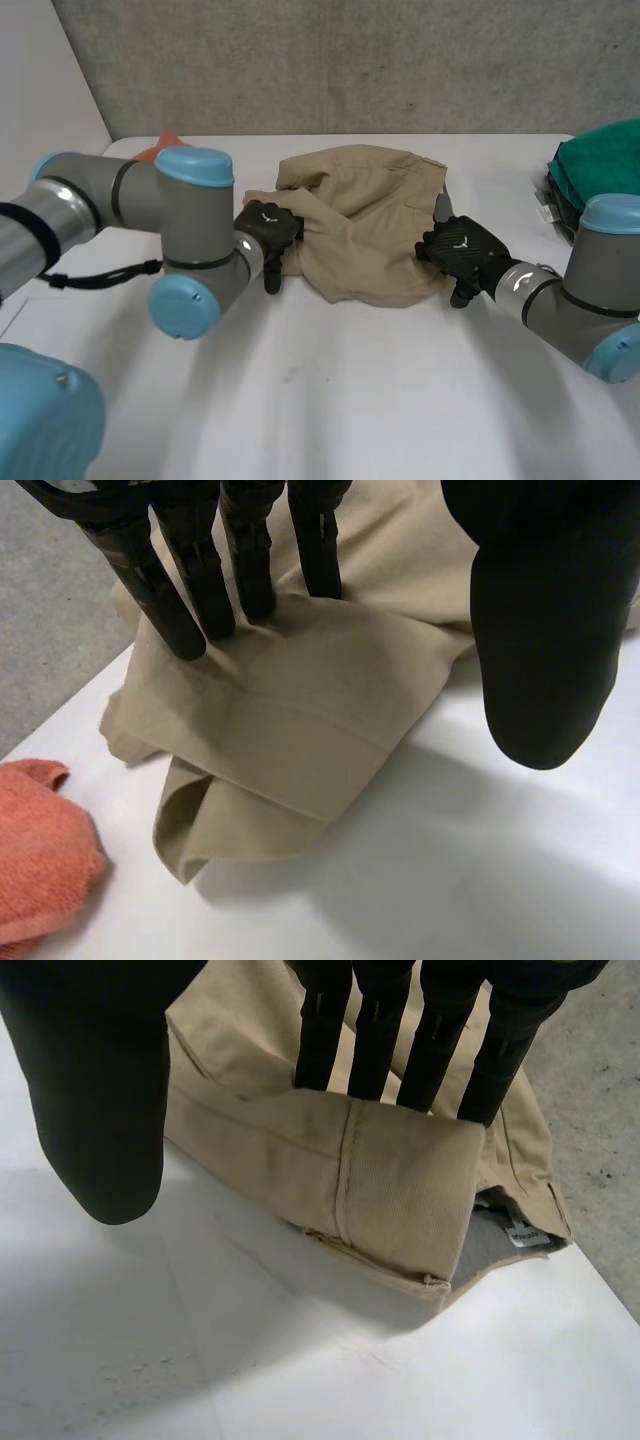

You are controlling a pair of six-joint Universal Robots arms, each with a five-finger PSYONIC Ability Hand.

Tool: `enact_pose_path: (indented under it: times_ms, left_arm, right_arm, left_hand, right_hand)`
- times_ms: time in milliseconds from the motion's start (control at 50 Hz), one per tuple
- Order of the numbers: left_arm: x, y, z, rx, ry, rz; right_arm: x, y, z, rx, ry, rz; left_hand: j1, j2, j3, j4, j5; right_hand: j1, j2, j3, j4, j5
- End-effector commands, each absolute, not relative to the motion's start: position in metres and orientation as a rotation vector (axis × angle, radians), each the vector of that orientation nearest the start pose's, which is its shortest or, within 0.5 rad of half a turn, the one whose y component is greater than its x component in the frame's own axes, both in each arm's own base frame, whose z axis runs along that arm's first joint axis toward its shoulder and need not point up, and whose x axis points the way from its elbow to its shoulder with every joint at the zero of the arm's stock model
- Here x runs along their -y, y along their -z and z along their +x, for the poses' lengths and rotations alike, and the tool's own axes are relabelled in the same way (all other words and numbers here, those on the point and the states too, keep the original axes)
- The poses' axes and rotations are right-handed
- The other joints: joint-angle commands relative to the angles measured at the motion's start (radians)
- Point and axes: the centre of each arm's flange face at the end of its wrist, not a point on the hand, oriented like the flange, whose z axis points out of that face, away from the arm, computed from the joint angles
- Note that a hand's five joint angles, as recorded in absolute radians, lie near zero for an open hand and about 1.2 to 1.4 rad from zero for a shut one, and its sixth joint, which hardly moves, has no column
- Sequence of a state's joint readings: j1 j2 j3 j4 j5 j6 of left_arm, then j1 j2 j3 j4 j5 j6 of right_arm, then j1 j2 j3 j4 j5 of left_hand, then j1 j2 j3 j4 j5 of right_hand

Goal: Fold the laundry.

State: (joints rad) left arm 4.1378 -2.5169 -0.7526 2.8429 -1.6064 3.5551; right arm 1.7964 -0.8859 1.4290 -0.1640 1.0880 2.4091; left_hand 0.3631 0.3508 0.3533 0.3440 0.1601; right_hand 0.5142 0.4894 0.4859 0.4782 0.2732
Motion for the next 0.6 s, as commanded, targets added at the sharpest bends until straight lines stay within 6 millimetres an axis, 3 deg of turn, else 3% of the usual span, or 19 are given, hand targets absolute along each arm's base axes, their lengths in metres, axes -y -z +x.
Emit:
enact_pose_path:
  times_ms: [20,120,140,200,280,420,540,600]
  left_arm:
    - [0.325,-0.148,-0.366,-2.312,1.693,1.311]
    - [0.329,-0.141,-0.369,-2.232,1.677,1.371]
    - [0.329,-0.141,-0.369,-2.214,1.678,1.380]
    - [0.329,-0.150,-0.370,-2.179,1.707,1.383]
    - [0.319,-0.167,-0.369,-2.170,1.731,1.382]
    - [0.293,-0.213,-0.347,-2.205,1.765,1.383]
    - [0.259,-0.242,-0.324,-2.266,1.745,1.472]
    - [0.246,-0.244,-0.318,-2.296,1.682,1.535]
  right_arm:
    - [0.342,-0.116,0.259,-2.014,1.803,-1.476]
    - [0.350,-0.115,0.261,-2.025,1.862,-1.440]
    - [0.351,-0.117,0.261,-2.031,1.879,-1.420]
    - [0.352,-0.122,0.260,-2.052,1.894,-1.376]
    - [0.348,-0.140,0.254,-2.095,1.897,-1.299]
    - [0.326,-0.179,0.238,-2.184,1.783,-1.262]
    - [0.287,-0.201,0.224,-2.300,1.457,-1.481]
    - [0.271,-0.205,0.219,-2.318,1.300,-1.591]
  left_hand:
    - [0.000,0.012,0.010,0.019,0.028]
    - [0.360,0.373,0.370,0.379,0.389]
    - [0.623,0.635,0.633,0.642,0.651]
    - [1.032,1.044,1.042,1.051,1.061]
    - [1.033,1.045,1.043,1.052,1.062]
    - [1.033,1.045,1.043,1.052,1.062]
    - [1.033,1.045,1.043,1.052,1.062]
    - [1.033,1.045,1.043,1.052,1.062]
  right_hand:
    - [0.094,0.119,0.123,0.130,0.161]
    - [0.610,0.635,0.639,0.646,0.677]
    - [0.821,0.846,0.849,0.857,0.887]
    - [0.882,0.907,0.910,0.918,0.949]
    - [0.882,0.907,0.910,0.918,0.949]
    - [0.882,0.907,0.910,0.918,0.949]
    - [0.882,0.907,0.910,0.918,0.949]
    - [0.882,0.907,0.910,0.918,0.949]
